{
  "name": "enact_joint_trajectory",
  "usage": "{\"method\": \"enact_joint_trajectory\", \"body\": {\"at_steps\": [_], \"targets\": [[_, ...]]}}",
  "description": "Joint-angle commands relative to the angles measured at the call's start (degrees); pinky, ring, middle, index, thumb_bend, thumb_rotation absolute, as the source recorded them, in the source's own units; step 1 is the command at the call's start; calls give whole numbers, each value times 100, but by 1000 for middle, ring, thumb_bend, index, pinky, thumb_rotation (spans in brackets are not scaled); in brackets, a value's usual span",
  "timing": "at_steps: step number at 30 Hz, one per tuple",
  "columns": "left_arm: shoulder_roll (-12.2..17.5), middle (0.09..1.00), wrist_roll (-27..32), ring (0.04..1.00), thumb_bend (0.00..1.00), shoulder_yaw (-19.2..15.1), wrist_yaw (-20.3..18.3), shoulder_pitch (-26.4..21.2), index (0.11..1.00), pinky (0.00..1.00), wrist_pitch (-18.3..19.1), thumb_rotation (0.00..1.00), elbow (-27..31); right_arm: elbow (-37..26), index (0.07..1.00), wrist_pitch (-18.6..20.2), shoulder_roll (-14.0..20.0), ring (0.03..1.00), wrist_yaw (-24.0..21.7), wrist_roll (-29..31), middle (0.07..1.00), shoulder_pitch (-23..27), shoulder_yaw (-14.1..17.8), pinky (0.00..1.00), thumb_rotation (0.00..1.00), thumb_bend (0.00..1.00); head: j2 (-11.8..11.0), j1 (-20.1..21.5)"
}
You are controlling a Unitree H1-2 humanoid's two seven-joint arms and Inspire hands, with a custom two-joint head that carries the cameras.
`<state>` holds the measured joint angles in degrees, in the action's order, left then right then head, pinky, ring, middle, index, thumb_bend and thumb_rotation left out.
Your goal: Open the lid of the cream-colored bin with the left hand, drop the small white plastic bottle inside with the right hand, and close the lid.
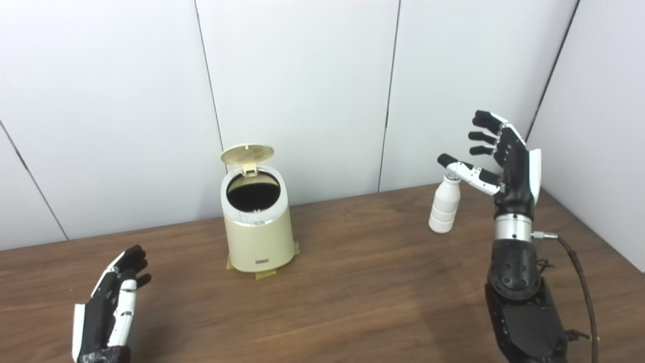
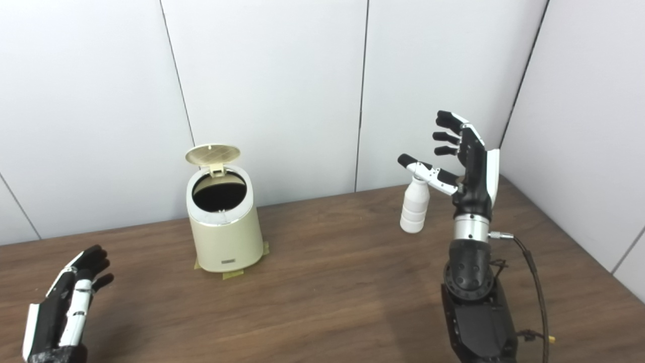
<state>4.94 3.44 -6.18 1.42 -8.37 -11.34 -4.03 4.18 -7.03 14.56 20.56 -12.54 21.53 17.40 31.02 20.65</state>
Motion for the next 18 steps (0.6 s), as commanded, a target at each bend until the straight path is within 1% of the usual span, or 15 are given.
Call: {"method": "enact_joint_trajectory", "body": {"at_steps": [1,5,7,9,12,13,18], "targets": [[54,845,52,856,163,-8,-46,-205,833,801,-17,598,216,-110,729,55,130,648,97,-68,720,120,81,537,333,834,5,13],[59,841,59,853,148,-1,-52,-202,832,798,49,590,256,-69,729,218,117,642,176,-126,713,45,118,530,376,874,9,11],[78,844,21,857,150,8,-53,-204,836,807,21,614,234,-32,733,246,129,635,199,-155,717,5,113,522,385,879,12,10],[85,839,-13,852,156,13,-44,-205,829,793,11,618,230,22,743,223,146,681,221,-181,735,-27,97,579,370,859,14,12],[89,839,17,852,157,15,-69,-201,828,789,9,613,244,44,752,296,141,703,224,-183,748,-68,97,602,363,849,20,11],[86,837,22,848,152,15,-69,-196,827,782,20,594,259,39,757,337,133,706,238,-209,751,-86,95,602,357,844,19,12],[93,829,-14,842,139,9,-47,-194,819,777,39,572,269,36,779,424,107,746,294,-277,774,-172,79,643,309,817,21,46]]}}
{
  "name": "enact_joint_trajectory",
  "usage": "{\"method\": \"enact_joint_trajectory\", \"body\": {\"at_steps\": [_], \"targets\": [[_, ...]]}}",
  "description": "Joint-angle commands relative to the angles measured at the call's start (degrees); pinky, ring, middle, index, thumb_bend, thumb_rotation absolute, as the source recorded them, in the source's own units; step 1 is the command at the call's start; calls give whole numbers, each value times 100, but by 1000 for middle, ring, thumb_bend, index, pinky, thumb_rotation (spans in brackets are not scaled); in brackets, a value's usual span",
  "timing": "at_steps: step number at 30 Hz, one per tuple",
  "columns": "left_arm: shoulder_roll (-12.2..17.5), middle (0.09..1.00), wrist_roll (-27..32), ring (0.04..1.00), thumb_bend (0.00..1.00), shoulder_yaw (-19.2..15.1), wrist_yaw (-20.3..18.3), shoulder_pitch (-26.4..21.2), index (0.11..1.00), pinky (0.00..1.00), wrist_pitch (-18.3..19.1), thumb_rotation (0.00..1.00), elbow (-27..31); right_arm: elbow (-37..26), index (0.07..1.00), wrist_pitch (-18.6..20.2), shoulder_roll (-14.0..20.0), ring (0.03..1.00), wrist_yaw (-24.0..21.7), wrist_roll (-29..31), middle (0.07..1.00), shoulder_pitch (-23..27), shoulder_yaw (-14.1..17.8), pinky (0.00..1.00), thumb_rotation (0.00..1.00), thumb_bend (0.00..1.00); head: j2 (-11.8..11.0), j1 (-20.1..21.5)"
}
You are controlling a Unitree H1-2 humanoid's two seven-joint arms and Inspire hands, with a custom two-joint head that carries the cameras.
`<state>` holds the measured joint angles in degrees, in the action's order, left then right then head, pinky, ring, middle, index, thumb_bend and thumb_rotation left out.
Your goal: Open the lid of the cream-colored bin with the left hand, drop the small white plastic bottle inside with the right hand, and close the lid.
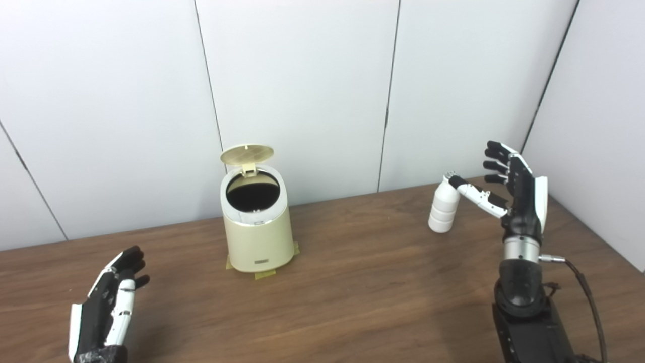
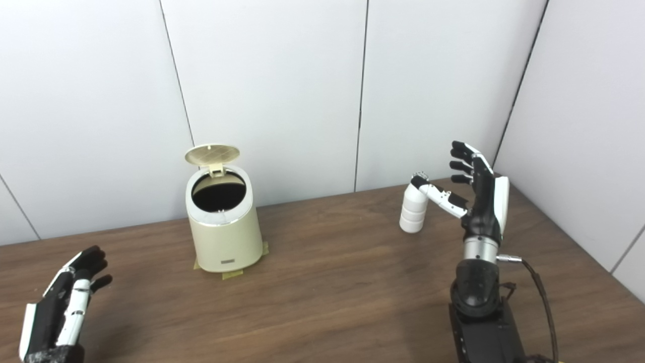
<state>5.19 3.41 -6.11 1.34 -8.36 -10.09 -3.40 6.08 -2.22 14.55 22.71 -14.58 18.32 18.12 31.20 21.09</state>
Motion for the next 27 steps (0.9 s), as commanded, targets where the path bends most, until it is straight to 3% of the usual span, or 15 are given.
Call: {"method": "enact_joint_trajectory", "body": {"at_steps": [1,8,15,20,24,27], "targets": [[70,832,20,847,144,-1,-52,-189,821,784,-59,572,220,-151,783,-66,104,752,81,-71,778,131,5,650,305,817,6,9],[81,837,39,846,140,7,-75,-175,832,785,-51,576,252,-80,801,-37,97,755,86,-79,784,34,-22,662,294,844,16,18],[72,837,95,850,142,-12,-89,-179,831,792,-59,566,240,-11,811,87,40,642,83,-77,782,-73,-96,530,284,879,22,31],[61,830,50,847,149,-25,-65,-180,820,798,-8,610,272,36,804,360,-44,725,101,-117,772,-140,-154,629,335,904,26,33],[75,831,43,845,139,-32,-66,-174,822,792,18,605,281,264,808,197,-129,735,117,44,778,-121,-138,634,262,856,-16,156],[90,833,47,846,131,-38,-75,-177,824,789,64,595,277,494,820,143,-120,673,112,93,746,-63,-144,549,228,832,-25,181]]}}
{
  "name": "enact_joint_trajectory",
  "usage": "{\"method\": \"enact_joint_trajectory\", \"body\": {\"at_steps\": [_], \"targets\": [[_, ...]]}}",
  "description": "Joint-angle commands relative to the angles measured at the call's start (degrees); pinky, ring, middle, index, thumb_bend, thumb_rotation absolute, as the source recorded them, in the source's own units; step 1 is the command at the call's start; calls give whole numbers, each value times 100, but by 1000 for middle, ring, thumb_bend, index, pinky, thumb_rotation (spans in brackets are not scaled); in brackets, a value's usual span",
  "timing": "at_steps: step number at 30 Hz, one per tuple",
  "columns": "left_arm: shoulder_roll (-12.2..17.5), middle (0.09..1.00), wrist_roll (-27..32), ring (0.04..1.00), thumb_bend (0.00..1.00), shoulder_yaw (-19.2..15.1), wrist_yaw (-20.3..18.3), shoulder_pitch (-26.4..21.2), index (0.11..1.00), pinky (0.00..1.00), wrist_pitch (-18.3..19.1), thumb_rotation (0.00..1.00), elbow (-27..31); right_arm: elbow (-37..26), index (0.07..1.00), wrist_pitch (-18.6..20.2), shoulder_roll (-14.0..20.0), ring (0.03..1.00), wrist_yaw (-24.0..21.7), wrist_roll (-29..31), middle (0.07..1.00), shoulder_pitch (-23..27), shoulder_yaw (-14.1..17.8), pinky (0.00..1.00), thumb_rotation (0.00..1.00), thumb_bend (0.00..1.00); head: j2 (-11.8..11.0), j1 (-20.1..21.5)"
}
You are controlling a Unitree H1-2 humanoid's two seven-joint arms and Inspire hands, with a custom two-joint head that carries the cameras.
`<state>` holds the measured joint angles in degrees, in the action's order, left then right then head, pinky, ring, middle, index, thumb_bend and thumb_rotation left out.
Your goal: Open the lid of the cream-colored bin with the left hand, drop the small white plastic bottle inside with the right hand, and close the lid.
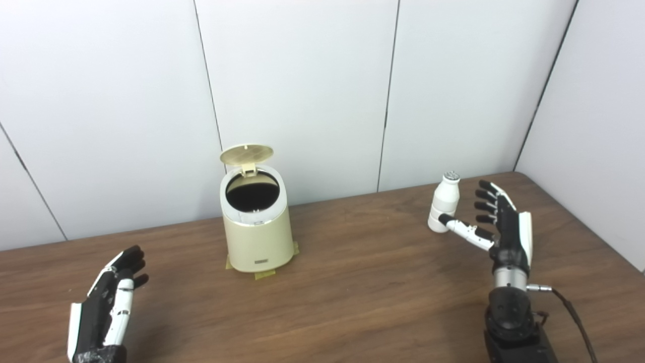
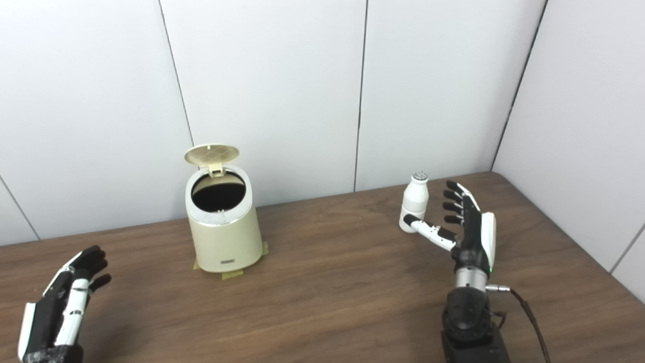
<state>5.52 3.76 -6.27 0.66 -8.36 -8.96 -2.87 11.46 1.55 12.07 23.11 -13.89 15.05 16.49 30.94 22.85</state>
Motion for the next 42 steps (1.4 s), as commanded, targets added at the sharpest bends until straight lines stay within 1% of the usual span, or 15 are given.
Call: {"method": "enact_joint_trajectory", "body": {"at_steps": [1,2,3,5,9,12,14,16,18,21,24,29,33,37,42], "targets": [[61,833,24,846,131,-26,-14,-181,821,790,-40,594,217,15,824,-217,139,668,73,27,746,282,15,546,234,827,1,5],[61,832,40,846,131,-30,-21,-184,819,791,-34,593,217,103,827,-210,160,665,88,1,746,308,0,544,236,824,3,2],[62,832,42,847,135,-33,-22,-189,816,791,-32,594,212,172,827,-194,176,691,107,-17,769,334,-7,579,247,823,1,0],[64,829,36,846,137,-37,-24,-195,813,794,-45,597,199,257,825,-178,193,687,140,-36,780,369,-13,578,254,828,1,0],[48,827,43,846,143,-50,-24,-193,810,796,-22,593,213,470,811,-287,243,692,176,-9,765,417,-21,578,216,821,-10,9],[39,833,31,851,136,-45,-27,-182,818,801,18,590,263,587,813,-314,288,728,186,-29,780,439,-47,622,209,813,-7,6],[25,828,31,844,134,-52,-17,-182,812,787,14,584,276,673,812,-299,319,716,217,-56,778,474,-62,608,216,818,-4,7],[23,827,53,845,135,-58,-25,-183,808,789,9,574,277,744,808,-300,341,676,232,-48,765,512,-75,560,238,823,-4,7],[35,827,48,844,132,-55,-37,-179,808,789,8,542,285,775,817,-322,336,690,188,63,776,553,-59,567,243,824,4,1],[29,832,4,847,137,-65,1,-172,812,795,60,557,319,796,819,-274,326,724,120,228,792,628,-38,601,263,829,3,-4],[23,822,-8,834,128,-74,11,-179,803,773,18,552,314,908,835,-315,349,685,34,414,798,711,-34,551,268,833,8,-7],[5,825,72,835,130,-90,-14,-181,801,775,-5,540,312,1009,845,-147,408,779,-59,502,825,839,-93,660,257,811,4,-14],[6,821,50,831,125,-89,-25,-165,795,768,-13,535,341,1085,841,-62,440,798,-99,537,827,909,-101,709,240,806,17,-25],[-20,818,6,829,124,-85,12,-147,794,767,51,528,410,1097,841,19,459,779,-101,512,826,946,-139,650,222,799,29,-20],[-12,818,14,832,119,-89,1,-133,797,768,112,510,437,1150,848,-3,457,786,-153,622,843,1012,-130,649,169,782,34,-15]]}}
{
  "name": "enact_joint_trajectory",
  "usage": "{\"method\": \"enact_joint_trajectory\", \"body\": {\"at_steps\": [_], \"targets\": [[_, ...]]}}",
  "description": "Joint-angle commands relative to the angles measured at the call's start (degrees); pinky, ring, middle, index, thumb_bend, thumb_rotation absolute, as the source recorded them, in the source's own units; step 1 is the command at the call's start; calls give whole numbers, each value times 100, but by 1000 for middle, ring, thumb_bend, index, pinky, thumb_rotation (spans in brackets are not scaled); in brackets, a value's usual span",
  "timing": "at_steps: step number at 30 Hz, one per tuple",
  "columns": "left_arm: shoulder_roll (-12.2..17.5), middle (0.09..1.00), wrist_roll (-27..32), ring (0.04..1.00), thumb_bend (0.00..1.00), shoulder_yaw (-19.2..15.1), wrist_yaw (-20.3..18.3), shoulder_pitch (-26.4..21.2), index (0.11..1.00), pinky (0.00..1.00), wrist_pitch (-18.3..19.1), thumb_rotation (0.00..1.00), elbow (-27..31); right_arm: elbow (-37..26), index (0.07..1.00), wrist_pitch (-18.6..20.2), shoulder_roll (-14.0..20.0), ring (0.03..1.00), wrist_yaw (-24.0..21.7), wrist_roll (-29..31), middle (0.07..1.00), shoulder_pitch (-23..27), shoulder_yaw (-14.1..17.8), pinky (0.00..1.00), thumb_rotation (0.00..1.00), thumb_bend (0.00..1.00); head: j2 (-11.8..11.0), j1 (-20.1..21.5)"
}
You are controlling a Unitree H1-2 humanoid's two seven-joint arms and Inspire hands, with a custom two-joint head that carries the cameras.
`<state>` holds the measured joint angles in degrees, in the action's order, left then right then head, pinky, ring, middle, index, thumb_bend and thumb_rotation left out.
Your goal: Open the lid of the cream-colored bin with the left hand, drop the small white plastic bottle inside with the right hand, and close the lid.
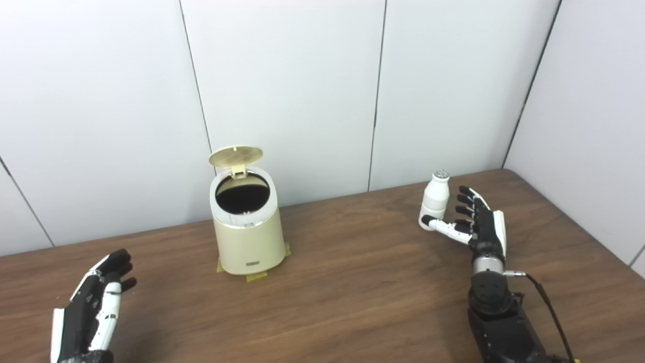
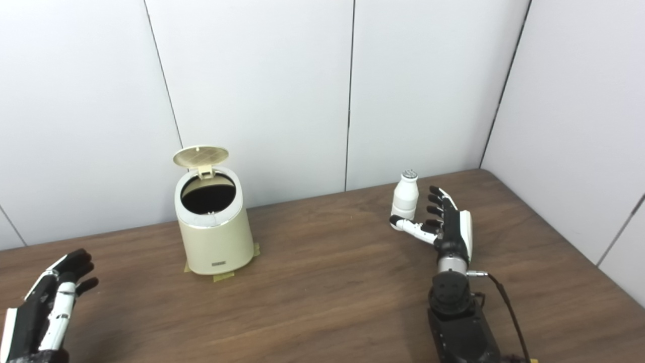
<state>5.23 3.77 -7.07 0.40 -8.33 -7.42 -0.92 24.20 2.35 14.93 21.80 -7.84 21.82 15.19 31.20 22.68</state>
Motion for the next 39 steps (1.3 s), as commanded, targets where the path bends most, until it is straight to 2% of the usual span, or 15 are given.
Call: {"method": "enact_joint_trajectory", "body": {"at_steps": [1,3,5,7,8,11,15,18,20,21,23,25,29,35,39], "targets": [[13,819,29,834,117,-14,23,-137,799,772,-38,497,236,-98,847,-81,180,784,-12,-2,846,355,-9,645,160,784,8,2],[17,819,24,835,119,-15,20,-143,798,773,-77,487,206,-56,845,-41,217,777,59,-150,840,390,-73,634,163,785,8,2],[29,822,22,836,119,-9,4,-148,800,773,-113,483,182,-26,833,-53,251,735,114,-262,811,425,-132,574,201,809,8,2],[38,818,21,832,119,-9,-6,-138,799,769,-124,483,188,-11,815,-69,277,739,117,-287,798,447,-169,613,229,821,15,-7],[35,818,28,831,120,-12,-8,-133,799,770,-114,482,199,-3,811,-88,283,729,106,-260,790,462,-166,599,242,827,20,-9],[34,817,16,831,122,-11,-7,-120,798,767,-81,484,233,10,800,-144,292,733,70,-182,792,498,-155,602,241,836,27,-14],[20,818,37,830,116,-17,-2,-106,799,768,-42,486,268,101,792,-305,298,771,11,-37,802,564,-140,683,212,838,44,-25],[17,821,53,833,117,-14,-10,-90,803,778,-1,481,309,163,797,-318,299,771,25,9,800,603,-144,683,199,841,57,-34],[29,820,44,833,121,-1,-28,-81,807,777,-3,496,332,158,801,-236,285,701,55,-2,790,626,-151,583,196,840,62,-35],[27,821,38,833,118,0,-24,-76,808,775,24,504,357,165,802,-229,282,696,75,-18,791,636,-158,574,193,839,66,-36],[23,820,20,832,115,6,-18,-67,804,771,51,508,394,171,803,-213,297,712,57,-42,799,645,-190,588,190,838,71,-39],[15,820,12,831,108,5,-6,-62,808,769,95,508,426,203,809,-231,315,760,39,-50,810,657,-209,650,197,830,71,-39],[13,816,43,828,107,-3,-12,-59,803,766,113,501,442,270,813,-283,323,726,30,-13,813,682,-203,613,190,825,81,-38],[3,813,3,829,109,4,9,-42,795,776,151,481,475,352,810,-313,362,791,-19,-32,811,681,-235,701,197,811,100,-48],[8,818,10,837,115,3,-2,-32,806,790,170,484,468,366,792,-253,368,788,15,-100,803,679,-274,708,198,810,110,-58]]}}
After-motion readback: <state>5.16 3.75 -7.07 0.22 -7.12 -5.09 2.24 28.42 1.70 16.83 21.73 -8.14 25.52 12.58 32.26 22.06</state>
